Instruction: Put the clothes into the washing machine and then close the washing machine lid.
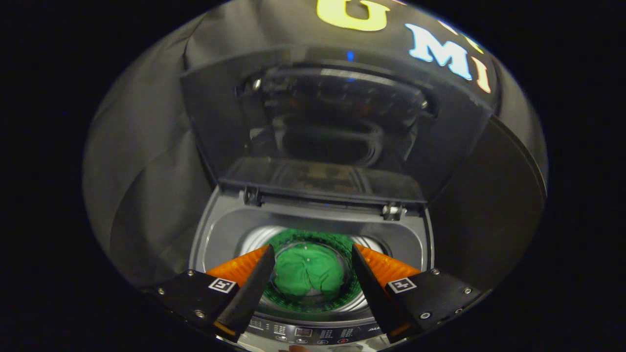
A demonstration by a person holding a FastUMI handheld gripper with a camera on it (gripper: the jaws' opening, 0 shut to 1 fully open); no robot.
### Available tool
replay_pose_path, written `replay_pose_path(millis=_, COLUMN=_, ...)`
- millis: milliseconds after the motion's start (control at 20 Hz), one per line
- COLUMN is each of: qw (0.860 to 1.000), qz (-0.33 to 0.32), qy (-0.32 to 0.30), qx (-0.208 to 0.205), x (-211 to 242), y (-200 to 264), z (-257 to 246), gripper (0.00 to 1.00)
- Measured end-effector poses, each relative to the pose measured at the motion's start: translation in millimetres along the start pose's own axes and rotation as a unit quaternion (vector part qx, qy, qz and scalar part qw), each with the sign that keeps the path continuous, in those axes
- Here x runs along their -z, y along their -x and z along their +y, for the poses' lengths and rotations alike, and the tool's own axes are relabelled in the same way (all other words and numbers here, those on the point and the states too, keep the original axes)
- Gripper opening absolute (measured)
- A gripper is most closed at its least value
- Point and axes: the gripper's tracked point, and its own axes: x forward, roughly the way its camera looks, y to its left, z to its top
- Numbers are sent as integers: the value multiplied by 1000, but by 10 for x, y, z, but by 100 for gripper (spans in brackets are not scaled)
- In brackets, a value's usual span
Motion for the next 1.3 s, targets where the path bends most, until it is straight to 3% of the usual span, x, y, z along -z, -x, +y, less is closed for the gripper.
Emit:
replay_pose_path(millis=300, qw=992, qz=-105, qy=-50, qx=40, x=-1051, y=675, z=-367, gripper=97)
replay_pose_path(millis=550, qw=986, qz=-141, qy=-58, qx=71, x=-1740, y=965, z=-611, gripper=96)
replay_pose_path(millis=1000, qw=989, qz=-113, qy=-79, qx=46, x=-2288, y=311, z=-776, gripper=97)
replay_pose_path(millis=1300, qw=996, qz=-62, qy=-47, qx=37, x=-2259, y=-85, z=-696, gripper=97)
